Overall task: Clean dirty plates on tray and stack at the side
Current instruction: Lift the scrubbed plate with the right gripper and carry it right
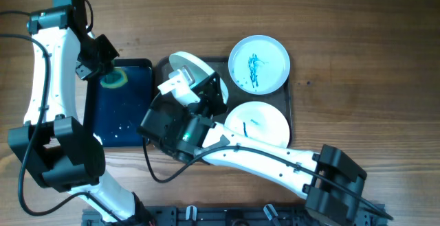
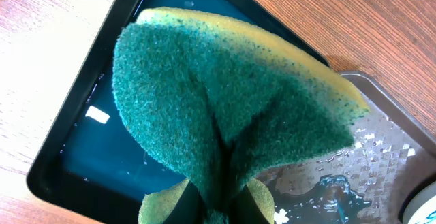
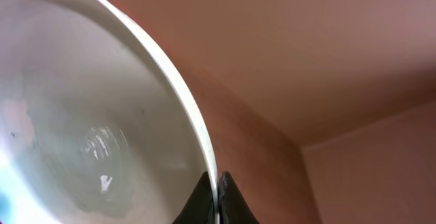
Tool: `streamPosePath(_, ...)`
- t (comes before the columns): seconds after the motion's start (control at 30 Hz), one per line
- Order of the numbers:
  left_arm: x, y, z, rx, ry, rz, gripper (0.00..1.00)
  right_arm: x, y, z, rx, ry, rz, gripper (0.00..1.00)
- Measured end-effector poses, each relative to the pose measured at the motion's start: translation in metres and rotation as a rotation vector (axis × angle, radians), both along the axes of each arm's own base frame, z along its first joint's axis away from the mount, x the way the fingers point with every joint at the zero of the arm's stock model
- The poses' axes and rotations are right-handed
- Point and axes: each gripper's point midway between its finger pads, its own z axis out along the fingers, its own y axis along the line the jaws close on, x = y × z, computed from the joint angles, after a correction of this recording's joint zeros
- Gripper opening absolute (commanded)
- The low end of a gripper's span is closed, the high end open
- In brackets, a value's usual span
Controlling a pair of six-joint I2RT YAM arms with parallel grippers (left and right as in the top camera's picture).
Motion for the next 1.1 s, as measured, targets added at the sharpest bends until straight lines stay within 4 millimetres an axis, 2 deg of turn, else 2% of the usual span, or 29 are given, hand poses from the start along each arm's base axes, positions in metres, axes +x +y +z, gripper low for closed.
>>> streamPosePath(0.13, 0.000, 0.000, 0.000, 0.000, 0.000, 0.000, 0.04, 0.000, 0.002, 0.009, 0.002, -0.017, 0.007, 0.04)
streamPosePath(0.2, 0.000, 0.000, 0.000, 0.000, 0.000, 0.000, 0.04, 0.001, 0.005, 0.002, 0.011, 0.022, 0.022, 0.04)
streamPosePath(0.3, 0.000, 0.000, 0.000, 0.000, 0.001, 0.000, 0.04, 0.003, 0.013, -0.031, 0.086, 0.220, 0.082, 0.04)
streamPosePath(0.4, -0.001, -0.001, 0.000, -0.001, 0.004, -0.001, 0.04, 0.014, 0.007, -0.076, 0.299, 0.535, 0.096, 0.04)
streamPosePath(0.5, 0.002, -0.002, 0.000, 0.000, -0.006, -0.006, 0.04, 0.031, -0.013, -0.087, 0.530, 0.713, 0.052, 0.04)
streamPosePath(0.57, 0.006, -0.008, 0.001, 0.002, -0.019, -0.022, 0.04, 0.049, -0.043, -0.079, 0.712, 0.781, -0.008, 0.04)
streamPosePath(0.63, 0.011, -0.014, 0.001, 0.004, -0.038, -0.040, 0.04, 0.064, -0.084, -0.062, 0.877, 0.796, -0.089, 0.04)
streamPosePath(0.73, 0.021, -0.024, 0.003, 0.004, -0.073, -0.068, 0.04, 0.072, -0.175, -0.028, 1.081, 0.729, -0.283, 0.04)
streamPosePath(0.83, 0.026, -0.030, 0.003, 0.005, -0.090, -0.084, 0.04, 0.064, -0.253, -0.018, 1.178, 0.665, -0.483, 0.04)
streamPosePath(0.93, 0.027, -0.031, 0.004, 0.005, -0.094, -0.087, 0.04, 0.053, -0.322, -0.031, 1.226, 0.598, -0.687, 0.04)
streamPosePath(1.03, 0.027, -0.031, 0.004, 0.005, -0.094, -0.087, 0.04, 0.034, -0.365, -0.067, 1.251, 0.590, -0.843, 0.04)
streamPosePath(1.1, 0.027, -0.031, 0.004, 0.005, -0.094, -0.087, 0.04, 0.019, -0.384, -0.092, 1.266, 0.594, -0.923, 0.04)
